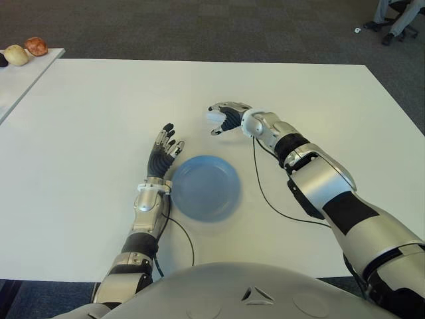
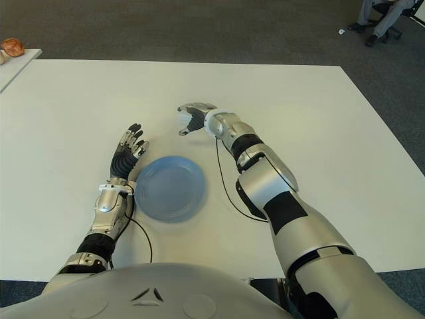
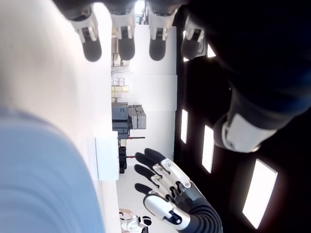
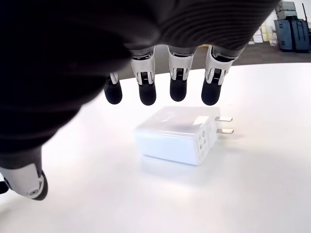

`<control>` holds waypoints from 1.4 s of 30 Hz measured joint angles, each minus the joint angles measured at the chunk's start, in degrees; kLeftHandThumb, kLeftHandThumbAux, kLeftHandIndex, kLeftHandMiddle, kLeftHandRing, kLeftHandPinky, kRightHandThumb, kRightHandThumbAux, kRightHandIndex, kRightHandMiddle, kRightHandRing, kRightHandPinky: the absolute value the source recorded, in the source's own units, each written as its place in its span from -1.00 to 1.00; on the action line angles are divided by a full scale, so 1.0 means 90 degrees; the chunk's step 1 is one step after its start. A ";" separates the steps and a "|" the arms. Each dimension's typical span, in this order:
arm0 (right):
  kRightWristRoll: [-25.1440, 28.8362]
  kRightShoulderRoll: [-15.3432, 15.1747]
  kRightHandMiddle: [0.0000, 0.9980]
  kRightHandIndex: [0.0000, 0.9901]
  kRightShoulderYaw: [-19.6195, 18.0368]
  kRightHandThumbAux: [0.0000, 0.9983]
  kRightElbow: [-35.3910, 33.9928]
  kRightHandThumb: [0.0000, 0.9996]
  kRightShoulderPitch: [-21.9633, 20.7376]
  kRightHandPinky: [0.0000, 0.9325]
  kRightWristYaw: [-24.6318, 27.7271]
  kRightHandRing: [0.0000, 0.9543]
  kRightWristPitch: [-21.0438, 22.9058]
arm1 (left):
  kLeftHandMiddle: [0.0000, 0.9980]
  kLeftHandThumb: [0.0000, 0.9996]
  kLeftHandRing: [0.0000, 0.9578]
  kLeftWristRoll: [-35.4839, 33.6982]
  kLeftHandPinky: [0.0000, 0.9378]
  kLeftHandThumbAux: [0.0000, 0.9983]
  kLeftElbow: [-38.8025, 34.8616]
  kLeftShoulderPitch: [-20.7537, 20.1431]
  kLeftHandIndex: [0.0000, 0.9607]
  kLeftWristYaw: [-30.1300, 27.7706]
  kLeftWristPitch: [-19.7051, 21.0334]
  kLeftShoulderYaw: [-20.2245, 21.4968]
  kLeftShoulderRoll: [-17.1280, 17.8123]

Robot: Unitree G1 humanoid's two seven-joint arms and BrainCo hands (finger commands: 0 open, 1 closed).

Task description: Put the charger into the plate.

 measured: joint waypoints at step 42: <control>0.0202 0.0463 -1.00 -1.00 -0.0210 0.30 0.0141 -1.00 0.0551 -1.00 -0.0918 -1.00 0.0391 | -0.86 -1.00 -0.86 -0.0036 -0.81 0.14 -0.0618 0.0463 -0.99 0.0002 0.0188 -0.0071 -0.0053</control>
